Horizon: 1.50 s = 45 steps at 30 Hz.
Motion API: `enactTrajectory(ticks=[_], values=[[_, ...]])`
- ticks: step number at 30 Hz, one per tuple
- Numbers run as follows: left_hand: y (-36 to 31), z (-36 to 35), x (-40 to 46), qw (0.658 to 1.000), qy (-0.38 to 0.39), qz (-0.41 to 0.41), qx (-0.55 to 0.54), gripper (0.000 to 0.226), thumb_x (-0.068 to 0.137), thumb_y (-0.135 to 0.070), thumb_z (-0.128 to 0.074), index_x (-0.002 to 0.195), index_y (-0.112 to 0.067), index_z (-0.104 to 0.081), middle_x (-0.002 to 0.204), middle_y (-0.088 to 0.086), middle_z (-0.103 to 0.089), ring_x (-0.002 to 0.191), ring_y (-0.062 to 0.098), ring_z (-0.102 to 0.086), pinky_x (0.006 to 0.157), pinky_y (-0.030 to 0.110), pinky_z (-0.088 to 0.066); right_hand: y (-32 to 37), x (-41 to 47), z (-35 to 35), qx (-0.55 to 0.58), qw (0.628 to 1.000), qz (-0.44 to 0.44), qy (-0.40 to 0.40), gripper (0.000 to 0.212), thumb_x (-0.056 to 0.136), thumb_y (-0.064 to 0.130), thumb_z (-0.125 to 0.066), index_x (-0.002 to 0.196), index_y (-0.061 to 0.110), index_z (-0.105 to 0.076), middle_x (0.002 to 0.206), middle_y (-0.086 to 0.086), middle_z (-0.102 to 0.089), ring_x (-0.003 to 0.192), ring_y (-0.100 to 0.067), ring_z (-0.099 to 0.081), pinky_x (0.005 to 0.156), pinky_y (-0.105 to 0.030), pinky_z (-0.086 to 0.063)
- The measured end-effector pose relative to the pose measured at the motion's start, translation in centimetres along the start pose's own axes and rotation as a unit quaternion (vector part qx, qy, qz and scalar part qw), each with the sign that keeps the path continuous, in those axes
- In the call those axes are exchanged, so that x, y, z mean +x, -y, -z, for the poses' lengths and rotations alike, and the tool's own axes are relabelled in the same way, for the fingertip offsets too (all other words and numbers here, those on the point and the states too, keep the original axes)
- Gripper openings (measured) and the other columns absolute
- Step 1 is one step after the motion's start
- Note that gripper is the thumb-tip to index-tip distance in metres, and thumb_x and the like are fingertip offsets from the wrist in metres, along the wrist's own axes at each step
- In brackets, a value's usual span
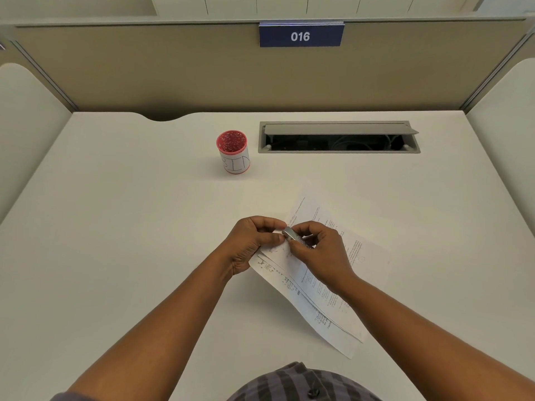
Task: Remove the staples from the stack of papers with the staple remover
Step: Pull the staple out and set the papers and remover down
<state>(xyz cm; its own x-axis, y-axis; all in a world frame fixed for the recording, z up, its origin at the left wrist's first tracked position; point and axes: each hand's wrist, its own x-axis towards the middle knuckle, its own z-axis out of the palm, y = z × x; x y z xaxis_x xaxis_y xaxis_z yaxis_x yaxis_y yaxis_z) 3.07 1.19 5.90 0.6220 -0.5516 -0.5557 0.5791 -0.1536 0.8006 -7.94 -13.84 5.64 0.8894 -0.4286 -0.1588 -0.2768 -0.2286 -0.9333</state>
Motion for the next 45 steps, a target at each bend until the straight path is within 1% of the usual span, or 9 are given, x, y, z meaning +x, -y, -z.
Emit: enactTrajectory(ticks=[4, 7, 16, 23, 30, 32, 36, 40, 45], values=[[0.0, 0.0, 0.0, 1.0, -0.01, -0.001, 0.003, 0.026, 0.081, 0.012, -0.076, 0.09, -0.012, -0.081, 0.095, 0.015, -0.079, 0.083, 0.029, -0.075, 0.079, 0.04, -0.061, 0.1, 0.0, 0.1, -0.018, 1.0, 0.009, 0.004, 0.011, 0.083, 0.021, -0.078, 0.091, 0.029, -0.077, 0.087, 0.014, -0.074, 0.075, -0.008, -0.064, 0.07, -0.03, -0.056], [-0.1, -0.1, 0.1, 1.0, -0.023, -0.002, 0.014, 0.027, 0.081, 0.013, -0.076, 0.09, -0.012, -0.081, 0.092, 0.012, -0.08, 0.082, 0.028, -0.076, 0.074, 0.037, -0.062, 0.1, -0.1, 0.1, -0.053, 0.998, 0.031, 0.006, 0.015, 0.083, 0.019, -0.078, 0.094, 0.029, -0.077, 0.091, 0.014, -0.072, 0.081, -0.007, -0.064, 0.072, -0.028, -0.055], [-0.4, -0.1, 0.4, 0.999, -0.04, 0.003, 0.025, 0.025, 0.082, 0.01, -0.076, 0.093, -0.012, -0.08, 0.099, 0.011, -0.081, 0.082, 0.03, -0.077, 0.073, 0.038, -0.063, -0.9, -0.1, 0.3, -0.086, 0.995, 0.054, -0.003, 0.018, 0.084, 0.019, -0.075, 0.096, 0.031, -0.071, 0.097, 0.016, -0.068, 0.086, -0.005, -0.062, 0.07, -0.018, -0.05], [-0.3, 0.0, 0.5, 0.999, -0.044, 0.005, 0.018, 0.026, 0.081, 0.012, -0.076, 0.095, -0.01, -0.079, 0.1, 0.012, -0.081, 0.084, 0.029, -0.078, 0.073, 0.039, -0.064, -3.3, 0.1, 1.5, -0.045, 0.998, 0.002, -0.04, 0.023, 0.084, 0.019, -0.075, 0.101, 0.033, -0.069, 0.097, 0.016, -0.07, 0.086, -0.005, -0.064, 0.073, -0.023, -0.053], [-0.1, 0.3, 0.6, 0.999, -0.05, 0.009, 0.01, 0.027, 0.081, 0.014, -0.074, 0.094, -0.009, -0.079, 0.095, 0.011, -0.081, 0.083, 0.027, -0.078, 0.073, 0.038, -0.065, -5.4, 1.0, 3.6, 0.006, 0.995, -0.048, -0.092, 0.022, 0.084, 0.016, -0.075, 0.102, 0.027, -0.071, 0.096, 0.013, -0.072, 0.085, -0.003, -0.066, 0.073, -0.026, -0.052], [0.0, 0.4, 0.6, 0.998, -0.053, 0.011, 0.012, 0.027, 0.081, 0.013, -0.075, 0.095, -0.009, -0.079, 0.098, 0.013, -0.081, 0.085, 0.029, -0.077, 0.079, 0.041, -0.065, -5.6, 1.2, 4.2, 0.02, 0.993, -0.057, -0.104, 0.023, 0.08, 0.018, -0.072, 0.101, 0.027, -0.071, 0.095, 0.012, -0.073, 0.084, -0.005, -0.066, 0.072, -0.028, -0.052], [0.2, 0.6, 0.7, 0.998, -0.057, 0.016, 0.017, 0.027, 0.08, 0.012, -0.076, 0.095, -0.01, -0.08, 0.103, 0.015, -0.08, 0.091, 0.033, -0.076, 0.086, 0.047, -0.063, -5.5, 1.4, 4.8, 0.041, 0.993, -0.057, -0.099, 0.028, 0.071, 0.022, -0.066, 0.098, 0.027, -0.071, 0.092, 0.009, -0.072, 0.08, -0.007, -0.063, 0.07, -0.028, -0.052], [0.3, 0.6, 0.8, 0.998, -0.059, 0.016, 0.022, 0.027, 0.081, 0.013, -0.075, 0.094, -0.01, -0.08, 0.1, 0.014, -0.081, 0.088, 0.031, -0.077, 0.082, 0.044, -0.064, -5.4, 1.3, 4.6, 0.046, 0.994, -0.049, -0.086, 0.029, 0.07, 0.018, -0.067, 0.096, 0.028, -0.071, 0.09, 0.01, -0.072, 0.077, -0.005, -0.061, 0.067, -0.025, -0.05], [0.4, 0.9, 0.9, 0.997, -0.071, 0.015, 0.035, 0.027, 0.081, 0.013, -0.075, 0.093, -0.011, -0.08, 0.098, 0.011, -0.081, 0.085, 0.029, -0.078, 0.078, 0.04, -0.064, -5.8, 1.1, 4.5, 0.026, 0.996, -0.045, -0.076, 0.032, 0.076, 0.006, -0.07, 0.097, 0.03, -0.072, 0.095, 0.006, -0.071, 0.084, -0.016, -0.063, 0.069, -0.031, -0.053]])
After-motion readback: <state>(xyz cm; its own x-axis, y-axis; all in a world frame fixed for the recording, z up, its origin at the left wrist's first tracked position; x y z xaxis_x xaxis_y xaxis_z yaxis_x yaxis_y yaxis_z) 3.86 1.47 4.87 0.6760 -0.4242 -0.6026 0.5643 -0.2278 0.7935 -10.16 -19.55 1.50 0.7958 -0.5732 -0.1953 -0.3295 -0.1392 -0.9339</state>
